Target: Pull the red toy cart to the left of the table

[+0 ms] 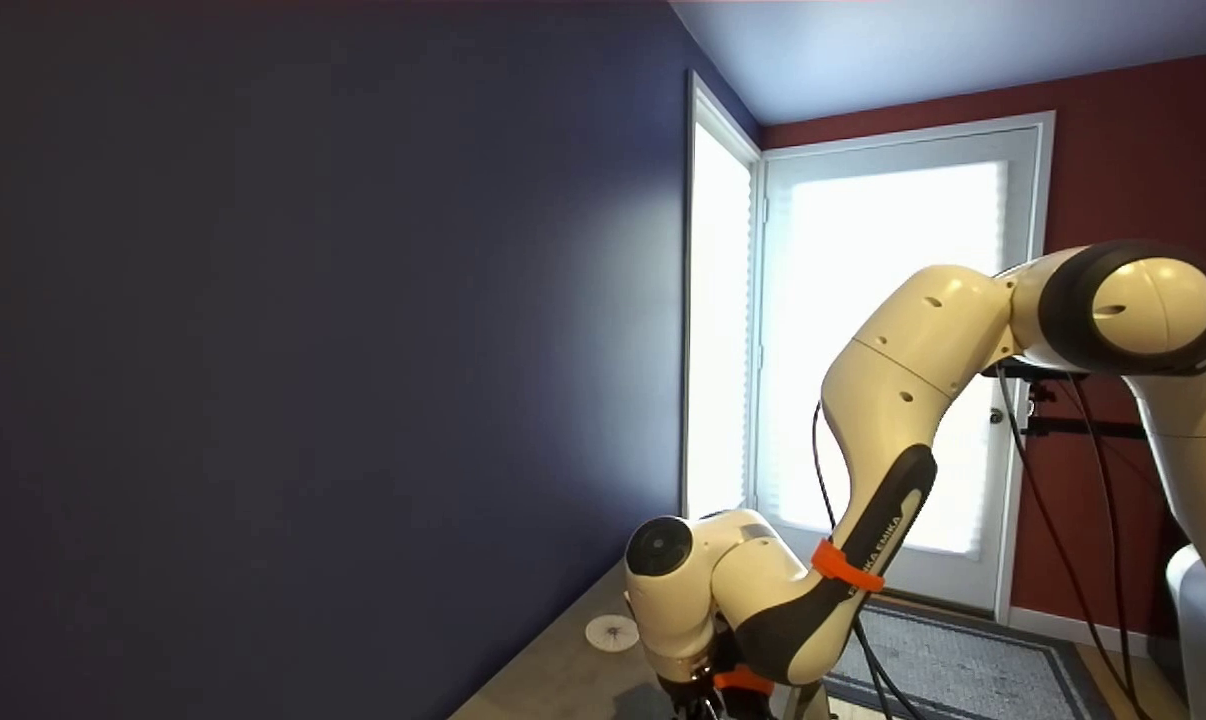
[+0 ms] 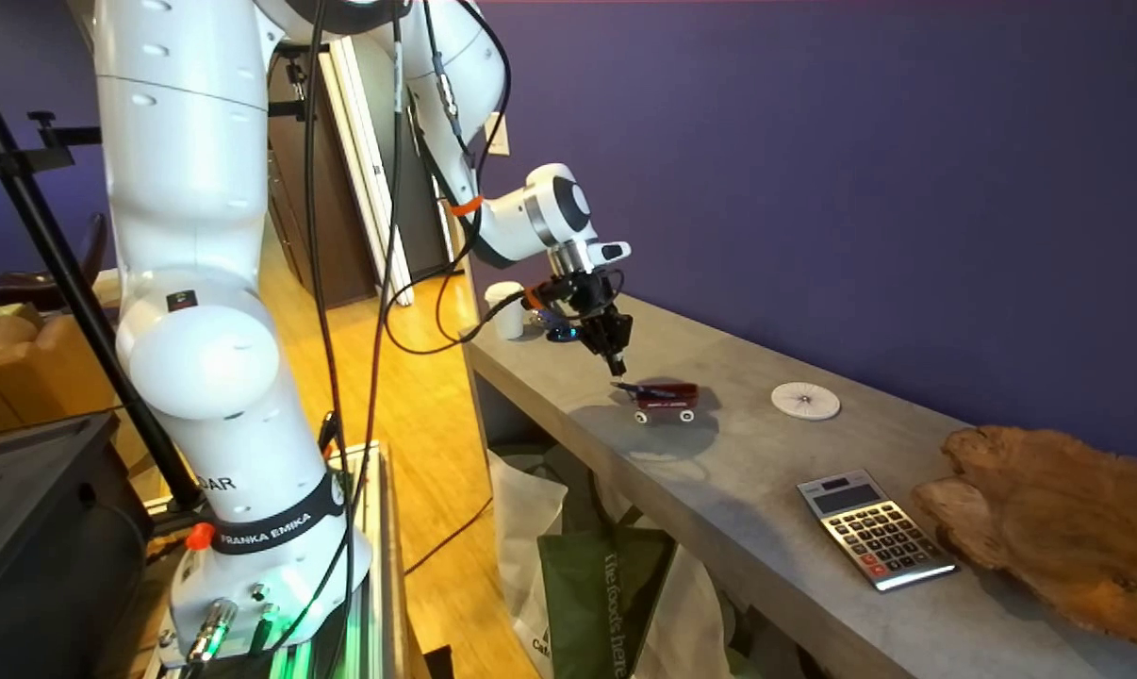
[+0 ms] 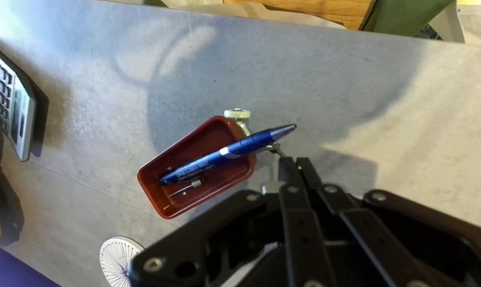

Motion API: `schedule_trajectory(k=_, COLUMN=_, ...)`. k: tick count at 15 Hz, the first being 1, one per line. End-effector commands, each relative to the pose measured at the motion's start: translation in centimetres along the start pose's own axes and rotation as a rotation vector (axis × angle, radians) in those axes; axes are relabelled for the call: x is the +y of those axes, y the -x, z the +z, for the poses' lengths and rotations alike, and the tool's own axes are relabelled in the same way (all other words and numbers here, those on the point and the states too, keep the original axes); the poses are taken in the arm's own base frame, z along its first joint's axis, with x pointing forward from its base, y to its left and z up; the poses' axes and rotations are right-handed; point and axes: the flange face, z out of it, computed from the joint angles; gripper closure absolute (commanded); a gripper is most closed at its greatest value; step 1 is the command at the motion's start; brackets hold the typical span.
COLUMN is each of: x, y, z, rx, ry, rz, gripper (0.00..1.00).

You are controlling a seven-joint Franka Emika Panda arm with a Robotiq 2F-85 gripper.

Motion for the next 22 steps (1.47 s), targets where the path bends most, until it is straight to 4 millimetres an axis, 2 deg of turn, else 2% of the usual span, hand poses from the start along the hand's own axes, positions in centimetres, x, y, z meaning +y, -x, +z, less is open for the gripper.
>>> schedule_trajectory(k=1, x=0.8, y=-1.7, z=0.4, rx=-0.004, ry=-0.036, rz=0.097, gripper=0.99)
schedule_trajectory(k=6, x=3.0, y=-2.8, z=1.6, rx=-0.049, ry=-0.109, rz=0.254, gripper=0.99)
schedule_trajectory(k=10, x=4.2, y=-3.5, z=2.2, rx=-0.059, ry=-0.166, rz=0.311, gripper=0.99)
schedule_trajectory(k=16, x=3.3, y=-3.8, z=1.6, rx=-0.008, ry=-0.187, rz=0.157, gripper=0.99)
schedule_trajectory(k=22, x=1.6, y=-3.9, z=3.3, rx=-0.009, ry=-0.16, rz=0.078, gripper=0.99)
